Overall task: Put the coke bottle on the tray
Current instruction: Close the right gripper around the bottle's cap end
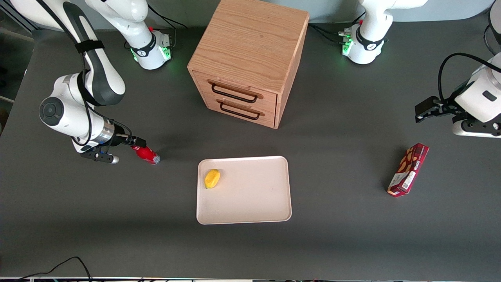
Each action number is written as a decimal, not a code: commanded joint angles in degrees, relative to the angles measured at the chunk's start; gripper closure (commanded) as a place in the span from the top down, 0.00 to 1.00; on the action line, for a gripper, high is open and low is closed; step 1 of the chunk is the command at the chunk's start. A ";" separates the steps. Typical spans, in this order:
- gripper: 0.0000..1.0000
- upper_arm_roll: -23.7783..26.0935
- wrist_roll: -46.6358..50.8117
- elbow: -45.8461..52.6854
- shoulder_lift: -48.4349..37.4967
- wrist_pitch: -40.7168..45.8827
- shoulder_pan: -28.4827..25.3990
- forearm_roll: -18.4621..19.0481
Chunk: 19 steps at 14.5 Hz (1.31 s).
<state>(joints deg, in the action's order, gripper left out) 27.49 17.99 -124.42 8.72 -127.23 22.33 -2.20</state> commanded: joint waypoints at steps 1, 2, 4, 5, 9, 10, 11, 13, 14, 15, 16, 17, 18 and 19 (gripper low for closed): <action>0.48 0.46 -0.41 0.76 0.85 -0.74 0.70 0.09; 0.31 0.46 -0.32 1.28 0.86 -0.65 0.61 0.09; 0.00 0.46 -0.24 2.07 0.86 -0.56 0.26 0.09; 0.00 0.46 -0.06 3.12 0.51 -0.13 -0.18 0.18; 0.00 1.59 0.11 12.77 -1.25 8.20 -0.36 0.18; 0.00 2.90 0.29 16.54 -1.25 10.49 -0.36 0.44; 0.00 4.14 0.64 20.15 -0.82 12.51 -0.44 1.66; 0.00 5.99 3.53 26.74 1.89 14.20 -2.89 5.43; 0.00 5.91 5.37 30.95 4.69 16.21 -5.51 7.63; 0.00 5.82 8.00 35.52 8.03 18.49 -8.41 9.74; 0.00 5.38 10.81 40.17 11.72 20.16 -11.23 11.84; 0.00 5.20 12.58 44.40 15.41 21.57 -13.69 13.61; 0.00 4.77 13.21 47.92 18.66 22.28 -15.98 14.58; 0.00 3.72 13.56 50.91 21.39 22.38 -18.09 14.85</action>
<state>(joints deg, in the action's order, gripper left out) 32.85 29.21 -85.44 20.01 -107.85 8.96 9.79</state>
